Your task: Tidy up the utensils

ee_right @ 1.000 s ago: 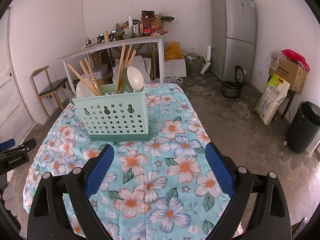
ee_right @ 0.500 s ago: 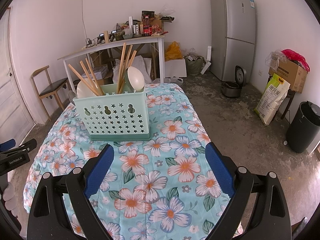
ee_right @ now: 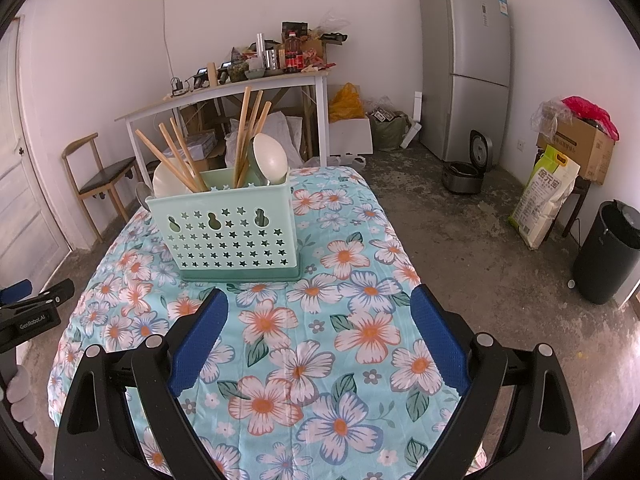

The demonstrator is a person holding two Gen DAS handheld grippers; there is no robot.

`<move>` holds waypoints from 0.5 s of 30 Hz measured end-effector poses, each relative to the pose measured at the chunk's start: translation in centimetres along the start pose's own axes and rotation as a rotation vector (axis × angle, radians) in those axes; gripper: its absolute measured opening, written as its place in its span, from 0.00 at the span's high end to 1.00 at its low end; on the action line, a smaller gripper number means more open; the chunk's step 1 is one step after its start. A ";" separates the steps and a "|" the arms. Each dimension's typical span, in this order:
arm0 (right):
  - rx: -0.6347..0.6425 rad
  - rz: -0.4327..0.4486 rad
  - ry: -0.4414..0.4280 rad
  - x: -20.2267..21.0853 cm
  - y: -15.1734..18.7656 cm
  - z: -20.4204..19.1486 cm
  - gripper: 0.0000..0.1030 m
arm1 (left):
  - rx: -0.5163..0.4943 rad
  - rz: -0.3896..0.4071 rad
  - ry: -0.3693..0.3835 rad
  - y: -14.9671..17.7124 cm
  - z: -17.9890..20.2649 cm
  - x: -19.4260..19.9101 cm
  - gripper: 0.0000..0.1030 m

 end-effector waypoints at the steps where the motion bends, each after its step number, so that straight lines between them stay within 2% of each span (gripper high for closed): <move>1: 0.000 0.000 0.000 0.0 0.0 0.0 0.13 | 0.000 0.000 0.000 0.0 0.0 0.0 0.09; 15: -0.002 0.002 -0.002 0.1 -0.1 -0.2 0.13 | -0.002 0.001 0.001 0.0 0.1 0.1 0.09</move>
Point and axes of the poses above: each gripper's, at about its wrist camera, not at the fingertips, and x roughly against the way its jaws point, z to its right, y to its underside, the point moved 6 cm from there along -x, roughly the way its jaws point, and after that the axes turned 5 degrees about -x, right-handed, at the moved point
